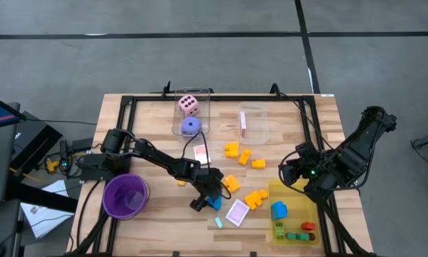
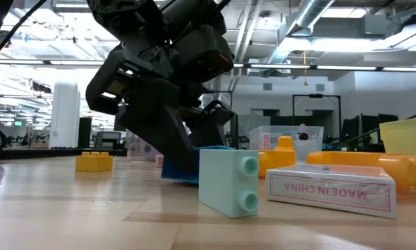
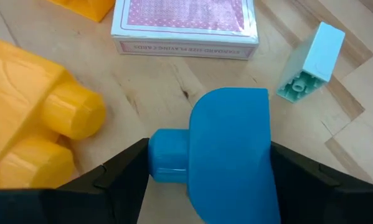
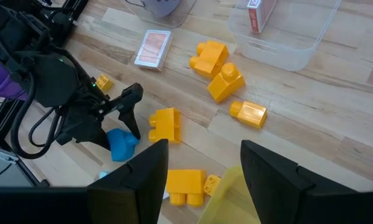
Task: Pick & Place Toys
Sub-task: Put the blue game piece into the bin
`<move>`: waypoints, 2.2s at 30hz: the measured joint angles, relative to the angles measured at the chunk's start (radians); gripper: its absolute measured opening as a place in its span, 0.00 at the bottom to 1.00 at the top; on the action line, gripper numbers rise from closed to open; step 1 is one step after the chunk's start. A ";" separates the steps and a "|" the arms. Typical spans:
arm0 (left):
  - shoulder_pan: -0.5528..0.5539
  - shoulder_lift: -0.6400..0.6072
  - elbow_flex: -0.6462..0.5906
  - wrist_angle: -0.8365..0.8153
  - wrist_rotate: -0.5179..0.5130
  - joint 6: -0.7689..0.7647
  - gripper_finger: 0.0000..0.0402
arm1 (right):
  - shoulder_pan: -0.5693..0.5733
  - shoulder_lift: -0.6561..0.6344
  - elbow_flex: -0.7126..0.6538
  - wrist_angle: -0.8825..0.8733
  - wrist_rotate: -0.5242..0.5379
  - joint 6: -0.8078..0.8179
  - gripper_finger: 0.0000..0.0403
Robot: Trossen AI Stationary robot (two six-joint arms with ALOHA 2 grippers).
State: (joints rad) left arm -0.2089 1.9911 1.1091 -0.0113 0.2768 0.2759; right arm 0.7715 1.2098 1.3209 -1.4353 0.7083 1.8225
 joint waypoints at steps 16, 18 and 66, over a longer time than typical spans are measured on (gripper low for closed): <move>0.070 -0.124 -0.001 -0.011 -0.041 -0.163 0.65 | -0.019 0.000 0.000 0.034 0.054 -0.109 0.48; 0.094 -0.163 -0.001 0.004 -0.038 -0.201 0.65 | -0.029 0.000 0.000 0.075 0.070 -0.212 0.48; 0.378 -0.309 0.000 0.589 0.496 -1.205 0.66 | -0.458 0.071 0.022 0.915 -0.348 -1.875 0.62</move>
State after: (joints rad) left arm 0.1692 1.6824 1.1095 0.5774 0.7724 -0.9287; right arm 0.3132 1.2806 1.3425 -0.5200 0.3601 -0.0528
